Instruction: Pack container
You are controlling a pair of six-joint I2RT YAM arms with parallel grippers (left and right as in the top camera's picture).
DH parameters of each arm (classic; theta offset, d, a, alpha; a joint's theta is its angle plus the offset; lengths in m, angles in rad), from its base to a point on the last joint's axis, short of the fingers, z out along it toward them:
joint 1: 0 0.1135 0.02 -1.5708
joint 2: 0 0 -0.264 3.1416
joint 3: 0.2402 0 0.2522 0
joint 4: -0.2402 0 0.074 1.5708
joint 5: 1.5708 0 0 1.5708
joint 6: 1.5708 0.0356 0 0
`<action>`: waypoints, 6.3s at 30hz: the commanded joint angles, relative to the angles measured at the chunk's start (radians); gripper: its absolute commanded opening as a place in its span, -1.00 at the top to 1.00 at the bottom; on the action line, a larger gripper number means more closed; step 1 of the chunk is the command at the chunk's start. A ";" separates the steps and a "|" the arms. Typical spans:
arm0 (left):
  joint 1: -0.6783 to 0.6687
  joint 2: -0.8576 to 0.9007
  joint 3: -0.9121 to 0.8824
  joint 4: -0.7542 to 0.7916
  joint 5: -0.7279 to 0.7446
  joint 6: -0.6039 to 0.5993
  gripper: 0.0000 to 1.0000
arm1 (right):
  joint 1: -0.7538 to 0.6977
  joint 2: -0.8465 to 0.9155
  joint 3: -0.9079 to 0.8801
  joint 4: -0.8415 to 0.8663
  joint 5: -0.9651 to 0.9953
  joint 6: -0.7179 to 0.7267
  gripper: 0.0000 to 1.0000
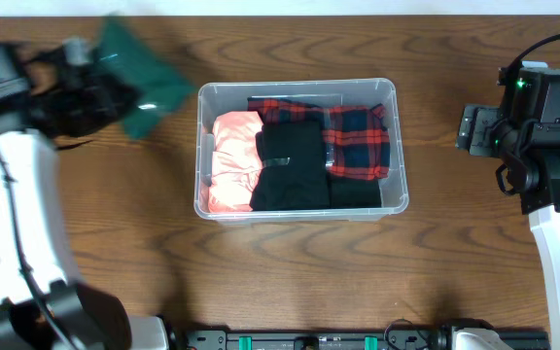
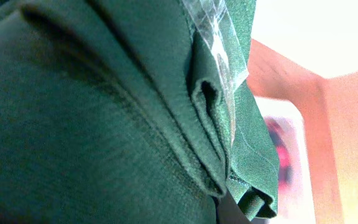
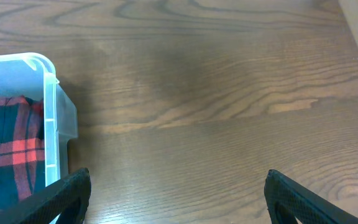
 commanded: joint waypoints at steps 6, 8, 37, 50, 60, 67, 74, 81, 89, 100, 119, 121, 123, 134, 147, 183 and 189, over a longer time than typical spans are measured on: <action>-0.498 0.019 0.011 0.055 0.023 0.042 0.88 | -0.008 -0.011 -0.002 -0.001 0.000 -0.008 -0.75; -0.603 0.045 0.011 0.080 -0.043 0.031 0.88 | -0.008 -0.011 -0.002 -0.002 0.000 -0.008 -0.75; -0.703 0.039 0.083 -0.058 -0.295 -0.043 -0.96 | -0.008 -0.011 -0.002 0.008 -0.151 -0.067 -0.62; -0.217 -0.208 0.076 -0.238 -0.666 -0.110 -0.96 | 0.164 0.089 -0.002 0.098 -0.621 -0.260 0.91; -0.061 -0.166 0.027 -0.296 -0.684 -0.109 -0.96 | 0.335 0.463 -0.002 0.092 -0.591 -0.258 0.81; -0.061 -0.162 0.027 -0.296 -0.684 -0.109 -0.96 | 0.340 0.588 0.001 0.095 -0.482 -0.206 0.57; -0.061 -0.162 0.027 -0.293 -0.684 -0.109 -0.96 | 0.336 0.422 0.107 0.083 -0.383 -0.208 0.06; -0.061 -0.162 0.027 -0.282 -0.685 -0.109 -0.96 | 0.314 0.232 0.139 0.153 -0.130 -0.207 -0.99; -0.061 -0.168 0.027 -0.238 -0.684 -0.047 -0.96 | 0.267 0.165 0.139 0.115 -0.052 -0.177 -0.98; -0.063 -0.535 -0.203 -0.130 -0.622 0.063 -0.96 | 0.149 -0.144 -0.017 0.025 -0.090 -0.031 -0.99; -0.063 -1.306 -0.734 -0.276 -0.594 0.072 -0.96 | 0.168 -0.837 -0.639 -0.187 -0.068 -0.016 -0.98; -0.063 -1.305 -0.734 -0.276 -0.594 0.072 -0.96 | 0.168 -0.837 -0.639 -0.193 -0.068 -0.016 -0.99; -0.063 -1.305 -0.734 -0.276 -0.594 0.072 -0.96 | 0.168 -0.837 -0.639 -0.193 -0.068 -0.016 -0.99; -0.063 -1.305 -0.734 -0.276 -0.594 0.072 -0.96 | 0.161 -0.877 -0.644 -0.203 -0.068 -0.016 -0.99; -0.063 -1.305 -0.734 -0.276 -0.594 0.072 -0.96 | 0.097 -1.244 -0.716 -0.161 -0.101 -0.018 -0.98; -0.063 -1.305 -0.734 -0.276 -0.594 0.072 -0.96 | 0.096 -1.255 -1.328 0.843 -0.113 -0.124 -0.98; -0.063 -1.305 -0.734 -0.276 -0.594 0.072 -0.96 | 0.096 -1.255 -1.328 0.843 -0.113 -0.124 -0.98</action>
